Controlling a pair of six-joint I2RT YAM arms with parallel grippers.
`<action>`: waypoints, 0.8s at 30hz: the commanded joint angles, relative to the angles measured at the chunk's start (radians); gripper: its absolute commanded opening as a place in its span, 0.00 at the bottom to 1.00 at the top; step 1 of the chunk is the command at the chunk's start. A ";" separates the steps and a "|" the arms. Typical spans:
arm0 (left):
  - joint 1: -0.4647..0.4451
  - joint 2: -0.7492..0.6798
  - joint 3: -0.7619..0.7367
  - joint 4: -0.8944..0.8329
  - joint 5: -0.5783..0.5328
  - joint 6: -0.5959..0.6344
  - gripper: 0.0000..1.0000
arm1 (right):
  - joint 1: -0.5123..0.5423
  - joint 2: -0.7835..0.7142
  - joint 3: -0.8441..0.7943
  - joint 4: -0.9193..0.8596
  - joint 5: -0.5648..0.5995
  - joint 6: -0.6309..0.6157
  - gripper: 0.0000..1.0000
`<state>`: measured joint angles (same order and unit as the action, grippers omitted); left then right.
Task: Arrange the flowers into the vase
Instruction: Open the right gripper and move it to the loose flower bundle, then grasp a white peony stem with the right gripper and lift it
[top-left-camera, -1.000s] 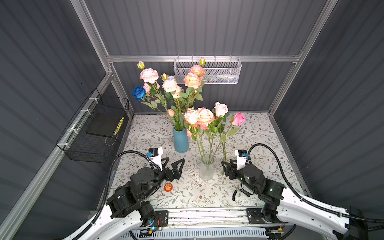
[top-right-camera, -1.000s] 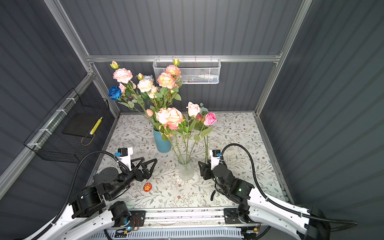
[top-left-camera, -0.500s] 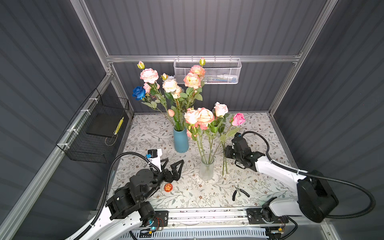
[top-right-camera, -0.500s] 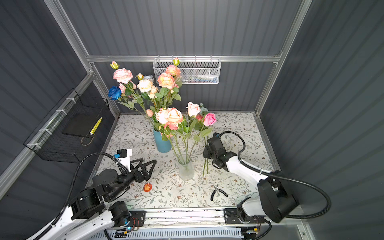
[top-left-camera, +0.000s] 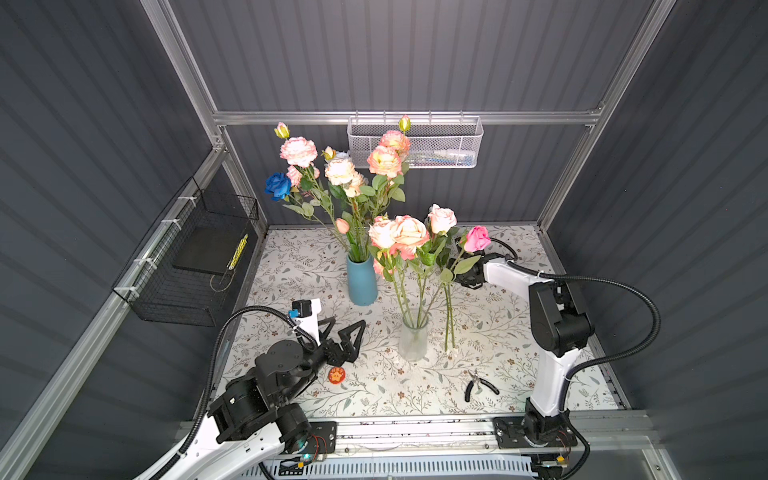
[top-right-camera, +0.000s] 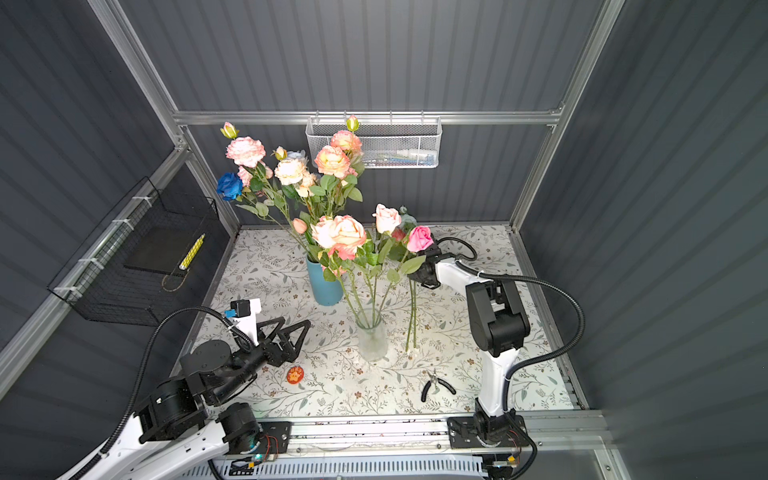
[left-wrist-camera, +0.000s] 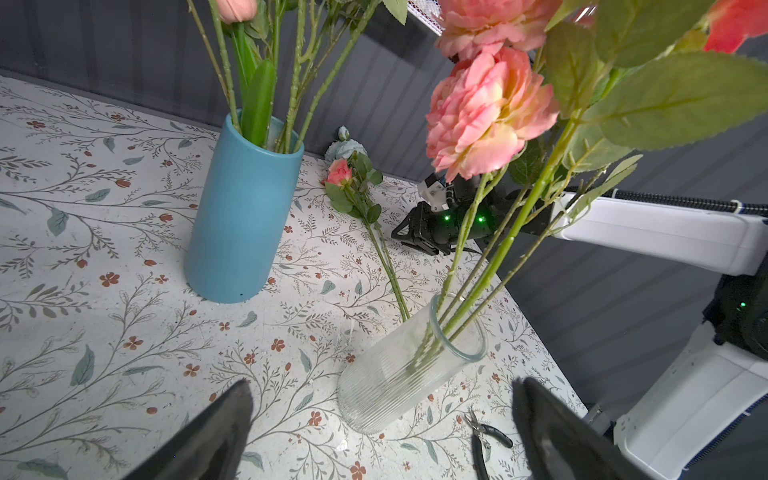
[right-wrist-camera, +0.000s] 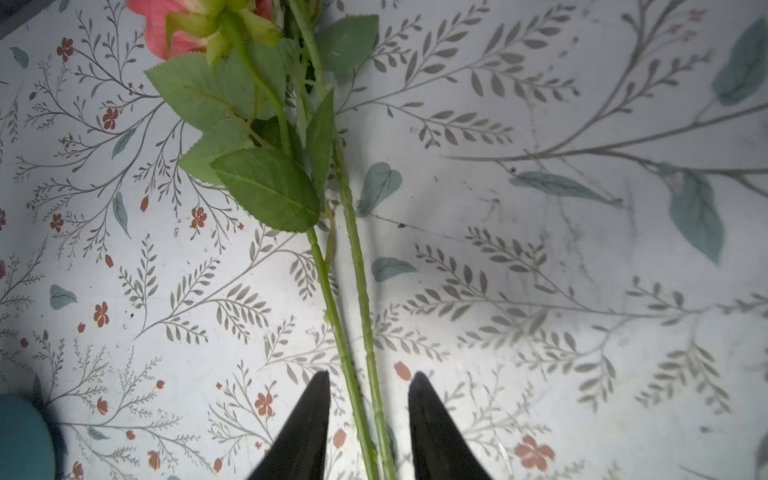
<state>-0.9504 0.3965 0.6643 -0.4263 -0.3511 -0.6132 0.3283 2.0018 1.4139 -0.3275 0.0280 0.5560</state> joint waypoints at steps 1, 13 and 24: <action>-0.005 0.002 -0.009 -0.001 -0.001 -0.001 1.00 | 0.002 0.054 0.070 -0.109 0.001 -0.013 0.38; -0.005 0.002 -0.012 0.000 -0.003 0.004 1.00 | 0.015 0.203 0.237 -0.228 0.024 -0.022 0.36; -0.005 0.003 -0.008 -0.002 -0.002 0.003 1.00 | 0.013 0.145 0.149 -0.205 0.079 -0.022 0.05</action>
<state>-0.9504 0.4034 0.6598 -0.4259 -0.3511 -0.6132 0.3401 2.1845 1.6112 -0.5251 0.0795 0.5373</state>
